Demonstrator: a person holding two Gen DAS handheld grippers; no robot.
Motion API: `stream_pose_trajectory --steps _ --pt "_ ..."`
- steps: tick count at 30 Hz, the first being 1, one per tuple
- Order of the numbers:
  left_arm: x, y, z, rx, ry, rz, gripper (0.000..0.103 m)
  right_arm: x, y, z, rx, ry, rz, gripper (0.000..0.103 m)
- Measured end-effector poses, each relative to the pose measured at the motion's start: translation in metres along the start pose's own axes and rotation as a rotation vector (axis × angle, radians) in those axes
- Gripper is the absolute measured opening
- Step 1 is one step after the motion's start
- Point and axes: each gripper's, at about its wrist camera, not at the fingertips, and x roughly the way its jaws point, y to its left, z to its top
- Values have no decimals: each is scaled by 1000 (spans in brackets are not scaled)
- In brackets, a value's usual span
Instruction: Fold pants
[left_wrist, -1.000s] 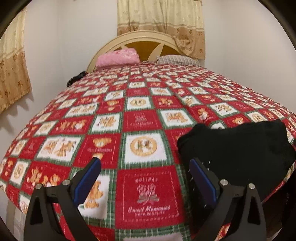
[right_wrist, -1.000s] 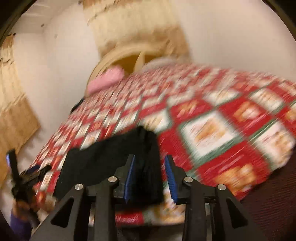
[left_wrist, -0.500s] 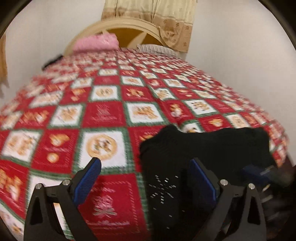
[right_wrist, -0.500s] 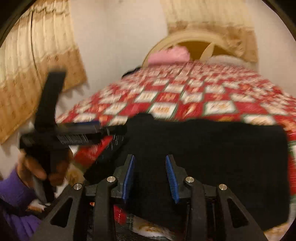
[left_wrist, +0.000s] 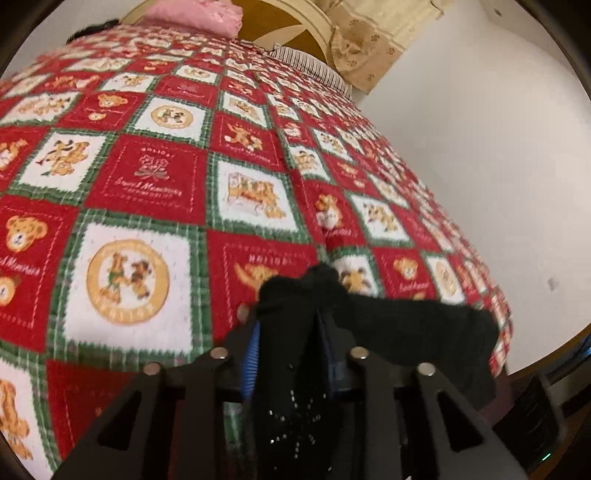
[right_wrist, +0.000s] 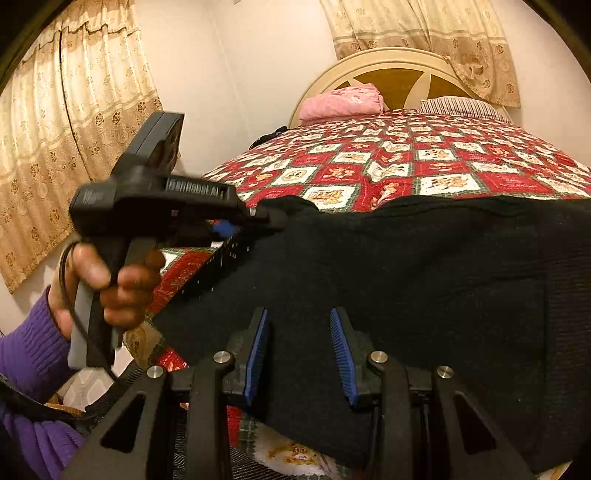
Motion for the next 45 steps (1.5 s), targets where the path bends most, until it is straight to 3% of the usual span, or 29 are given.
stream_pose_trajectory --steps 2,4,8,11,13,15,18,21,24,28,32,34,38,40,43,45 --pt "-6 0 11 0 -37 0 26 0 -1 0 5 1 -2 37" --pt "-19 1 27 15 -123 59 26 -2 2 -2 4 -1 -6 37" --pt "-42 2 41 54 -182 159 26 -1 2 -2 -10 -8 -13 37" --pt "-52 -19 24 196 -210 237 26 -3 6 -1 -31 -6 -25 37" --pt "-51 -33 8 279 -202 238 29 -15 6 8 -23 -8 -14 37" --pt "-44 -47 -6 343 -203 252 34 -38 1 17 -16 -75 -19 37" --pt "-27 -59 -23 397 -175 278 44 -76 -23 34 -1 -168 -154 37" --pt "-9 -61 -31 402 -134 320 44 -84 -63 38 86 -168 -259 37" --pt "-7 -54 -33 381 -157 366 47 -67 -100 33 146 -137 -267 37" --pt "-7 -38 -34 308 -187 484 87 -45 -111 34 123 -128 -310 37" --pt "-4 -19 -34 207 -157 437 89 -43 -106 39 94 -97 -343 37" --pt "-4 -25 -36 244 -159 465 89 -55 -102 42 103 -113 -324 37" --pt "-10 -39 -45 310 -185 520 89 -97 -76 30 65 -230 -284 37" --pt "-11 -48 -51 364 -194 553 89 -101 -66 19 21 -188 -322 37" --pt "-9 -55 -54 410 -198 597 89 -98 -72 -2 64 -125 -333 37" --pt "-9 -53 -53 394 -192 587 89 -99 -78 -15 102 -142 -315 37"
